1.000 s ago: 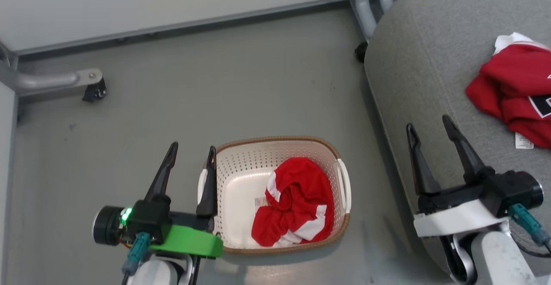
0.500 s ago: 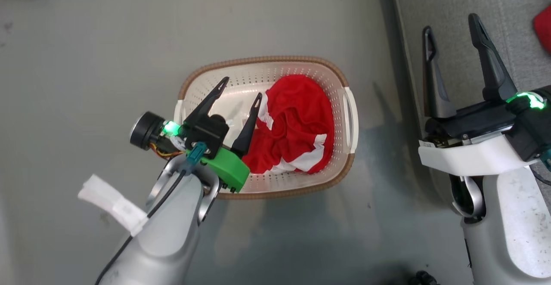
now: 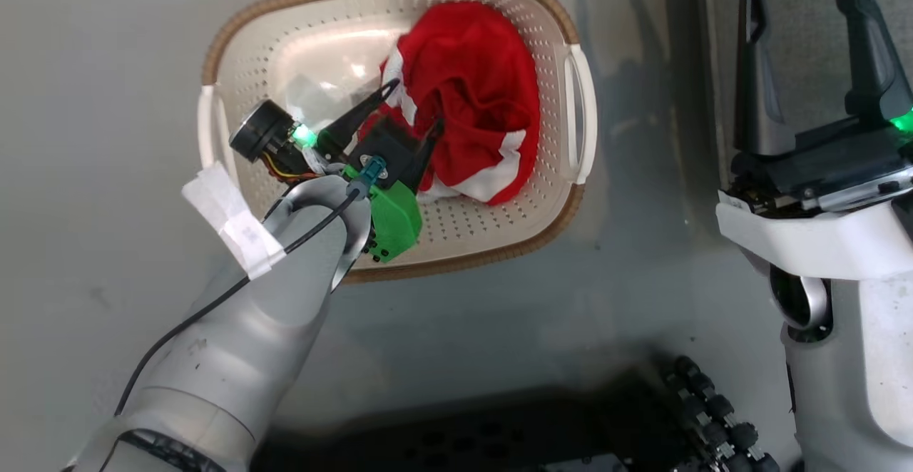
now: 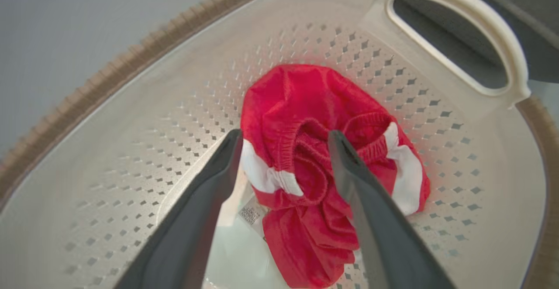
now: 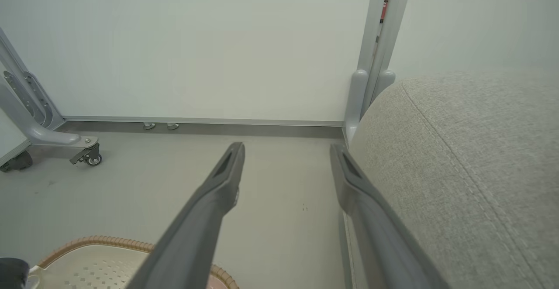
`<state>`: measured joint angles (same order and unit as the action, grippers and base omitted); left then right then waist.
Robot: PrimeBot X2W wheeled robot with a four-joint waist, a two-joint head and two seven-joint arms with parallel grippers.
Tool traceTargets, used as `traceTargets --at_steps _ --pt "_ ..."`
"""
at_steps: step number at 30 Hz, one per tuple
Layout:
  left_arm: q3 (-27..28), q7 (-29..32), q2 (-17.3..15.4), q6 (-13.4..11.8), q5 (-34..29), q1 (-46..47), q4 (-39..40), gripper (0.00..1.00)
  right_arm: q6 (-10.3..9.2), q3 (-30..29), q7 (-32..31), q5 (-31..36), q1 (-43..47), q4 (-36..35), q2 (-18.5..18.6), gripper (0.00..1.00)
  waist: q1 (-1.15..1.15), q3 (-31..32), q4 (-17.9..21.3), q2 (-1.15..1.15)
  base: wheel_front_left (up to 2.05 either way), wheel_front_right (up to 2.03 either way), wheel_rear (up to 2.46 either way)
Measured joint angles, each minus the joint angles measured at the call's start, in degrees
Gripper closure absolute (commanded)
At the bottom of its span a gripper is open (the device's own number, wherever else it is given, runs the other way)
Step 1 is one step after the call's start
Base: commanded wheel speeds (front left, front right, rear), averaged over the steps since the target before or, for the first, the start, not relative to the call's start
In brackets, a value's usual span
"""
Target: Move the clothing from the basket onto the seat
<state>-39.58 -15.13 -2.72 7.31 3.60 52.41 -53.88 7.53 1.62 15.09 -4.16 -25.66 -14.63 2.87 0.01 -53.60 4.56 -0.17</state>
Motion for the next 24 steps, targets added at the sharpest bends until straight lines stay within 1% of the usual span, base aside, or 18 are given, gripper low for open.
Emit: traceTargets --at_steps 4,7,10,17,21,24 --pt "-5.05 0.00 0.03 0.01 2.46 3.53 -3.99 0.00 0.00 0.88 0.00 1.43 -1.49 -1.81 0.40 0.00 0.00 -3.79 1.03 0.00 0.00 0.00 0.00" --pt "-6.94 0.00 -0.52 0.02 2.79 6.79 -7.06 0.00 0.00 1.01 0.00 1.78 -2.19 -3.07 0.43 0.00 0.00 -6.21 1.79 0.00 0.00 0.00 0.00" --pt "-7.51 -0.01 -0.88 -0.15 2.22 9.51 -10.14 0.00 0.00 1.25 0.00 1.81 -2.63 -4.07 0.47 0.00 0.00 -8.36 2.45 0.00 0.00 0.00 0.00" --pt "-8.51 0.09 -0.44 -4.27 1.37 12.56 -16.17 0.00 0.00 2.69 0.00 2.70 -2.54 -6.49 1.55 0.00 0.00 -11.27 3.77 0.00 0.00 0.00 0.00" --pt "-8.92 0.38 -0.31 -7.55 0.80 13.94 -17.88 0.00 0.00 3.59 0.00 2.86 -2.20 -7.75 1.91 0.00 0.00 -11.87 4.26 0.00 0.00 0.00 0.00" --pt "-9.00 0.94 -0.29 -9.32 0.81 14.41 -18.70 0.00 0.00 4.19 0.00 3.10 -1.86 -8.35 2.07 0.00 0.00 -12.13 4.60 0.00 0.00 0.00 0.00"
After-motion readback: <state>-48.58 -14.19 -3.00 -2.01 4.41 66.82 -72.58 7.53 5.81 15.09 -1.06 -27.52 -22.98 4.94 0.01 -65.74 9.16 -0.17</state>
